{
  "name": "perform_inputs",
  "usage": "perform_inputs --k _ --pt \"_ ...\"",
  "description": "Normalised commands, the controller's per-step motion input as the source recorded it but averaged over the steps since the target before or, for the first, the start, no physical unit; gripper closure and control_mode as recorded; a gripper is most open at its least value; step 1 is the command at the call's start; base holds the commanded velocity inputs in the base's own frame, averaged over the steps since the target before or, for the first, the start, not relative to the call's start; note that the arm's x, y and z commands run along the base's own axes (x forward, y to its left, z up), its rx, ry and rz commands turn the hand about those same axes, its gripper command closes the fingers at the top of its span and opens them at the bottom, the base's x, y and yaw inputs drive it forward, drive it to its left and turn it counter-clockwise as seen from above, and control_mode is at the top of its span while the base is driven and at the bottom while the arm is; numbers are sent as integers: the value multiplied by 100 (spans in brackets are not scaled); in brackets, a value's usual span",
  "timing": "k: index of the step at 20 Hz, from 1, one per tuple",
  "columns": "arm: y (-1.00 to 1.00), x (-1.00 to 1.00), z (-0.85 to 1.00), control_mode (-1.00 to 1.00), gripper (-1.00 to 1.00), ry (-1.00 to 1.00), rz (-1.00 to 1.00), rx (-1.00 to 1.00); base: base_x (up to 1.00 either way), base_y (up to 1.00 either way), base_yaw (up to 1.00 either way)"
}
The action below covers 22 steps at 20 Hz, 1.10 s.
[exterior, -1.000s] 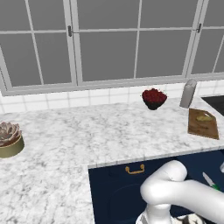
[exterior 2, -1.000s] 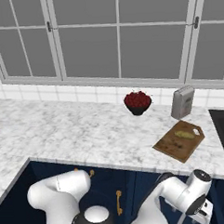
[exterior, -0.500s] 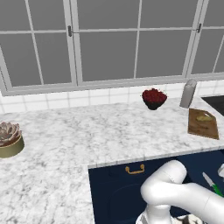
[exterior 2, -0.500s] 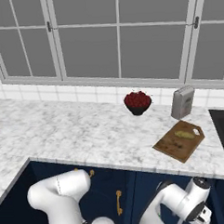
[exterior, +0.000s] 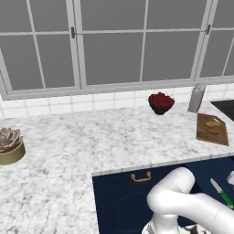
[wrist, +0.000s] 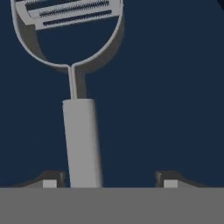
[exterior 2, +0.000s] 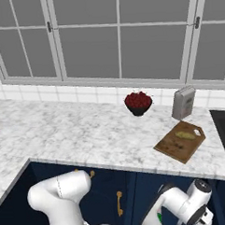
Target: Place the appropriate cutting tool for cutting the potato skin on the cutting board.
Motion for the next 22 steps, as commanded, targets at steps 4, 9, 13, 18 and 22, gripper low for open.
perform_inputs --k 4,9,13,18,22 --pt "0 -22 -28 -100 100 -9 -3 -10 0 0 0" --pt "0 -21 -38 -100 100 -9 -4 -17 0 0 0" --pt "0 -15 29 -100 100 -12 -1 -11 0 0 0" --pt "22 -56 99 -100 100 -3 0 -1 0 0 0" --pt "15 -64 100 -100 100 0 0 0 0 0 0"
